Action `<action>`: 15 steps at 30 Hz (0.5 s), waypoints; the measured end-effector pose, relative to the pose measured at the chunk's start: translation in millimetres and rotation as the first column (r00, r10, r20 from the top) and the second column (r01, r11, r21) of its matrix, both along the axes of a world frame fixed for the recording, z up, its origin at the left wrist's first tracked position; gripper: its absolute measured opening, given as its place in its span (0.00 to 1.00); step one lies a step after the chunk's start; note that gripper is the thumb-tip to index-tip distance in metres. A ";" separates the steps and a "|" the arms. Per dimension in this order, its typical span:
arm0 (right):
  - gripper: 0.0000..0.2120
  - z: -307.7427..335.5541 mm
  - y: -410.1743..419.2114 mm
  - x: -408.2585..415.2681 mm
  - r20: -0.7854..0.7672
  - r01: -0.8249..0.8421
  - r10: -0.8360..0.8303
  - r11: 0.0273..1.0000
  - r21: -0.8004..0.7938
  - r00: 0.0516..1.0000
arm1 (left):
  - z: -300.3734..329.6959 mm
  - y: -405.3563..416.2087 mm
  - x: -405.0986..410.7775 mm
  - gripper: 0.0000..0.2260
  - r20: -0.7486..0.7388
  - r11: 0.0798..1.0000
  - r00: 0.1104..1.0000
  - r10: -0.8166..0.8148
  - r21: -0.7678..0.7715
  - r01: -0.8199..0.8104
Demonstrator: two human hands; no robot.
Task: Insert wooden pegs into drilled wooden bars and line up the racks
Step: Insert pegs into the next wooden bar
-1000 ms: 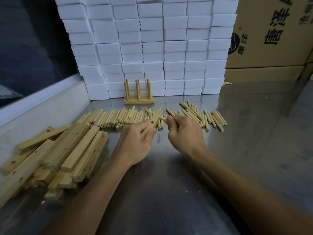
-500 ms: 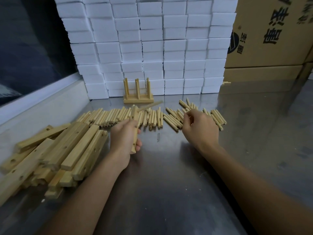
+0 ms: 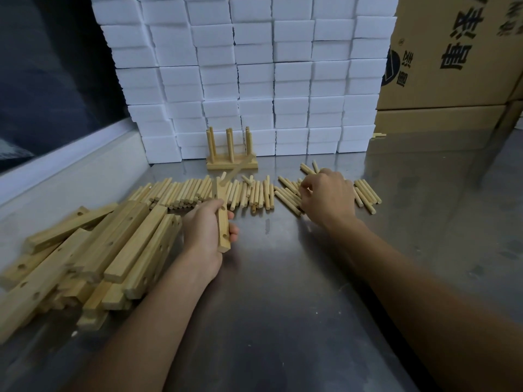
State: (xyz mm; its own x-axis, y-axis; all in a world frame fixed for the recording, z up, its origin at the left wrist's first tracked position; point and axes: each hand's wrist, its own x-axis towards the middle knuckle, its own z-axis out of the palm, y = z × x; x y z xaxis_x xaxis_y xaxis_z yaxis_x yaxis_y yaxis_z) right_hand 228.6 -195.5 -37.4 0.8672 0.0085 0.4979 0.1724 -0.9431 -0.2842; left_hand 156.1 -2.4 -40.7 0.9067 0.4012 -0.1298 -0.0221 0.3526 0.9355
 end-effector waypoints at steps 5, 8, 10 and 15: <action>0.08 9.8 1.6 21.0 -0.177 -0.017 -0.003 0.994 -0.112 0.984 | -1.2 -0.4 2.2 0.06 0.006 0.999 1.000 0.027 0.022 -0.027; 0.07 11.7 6.5 27.5 -0.219 -0.018 -0.010 0.992 -0.127 0.976 | -1.1 -0.4 2.9 0.06 0.010 0.999 1.000 0.026 0.023 -0.026; 0.07 12.2 8.6 31.8 -0.211 -0.003 -0.021 0.994 -0.109 0.977 | -1.2 0.0 3.1 0.06 0.006 1.000 1.000 0.027 0.016 -0.027; 0.07 11.7 10.4 42.3 -0.214 0.001 -0.023 0.995 -0.101 0.977 | -0.3 -0.3 2.0 0.06 0.007 1.000 1.000 0.020 0.010 -0.020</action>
State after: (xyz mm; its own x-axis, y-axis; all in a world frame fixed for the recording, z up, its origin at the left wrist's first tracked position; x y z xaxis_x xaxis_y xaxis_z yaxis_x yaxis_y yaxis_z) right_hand 270.9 -185.1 -25.7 0.9540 0.0376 0.2976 0.1061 -0.9703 -0.2175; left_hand 158.1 -2.7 -40.9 0.8995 0.4202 -0.1195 -0.0354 0.3427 0.9388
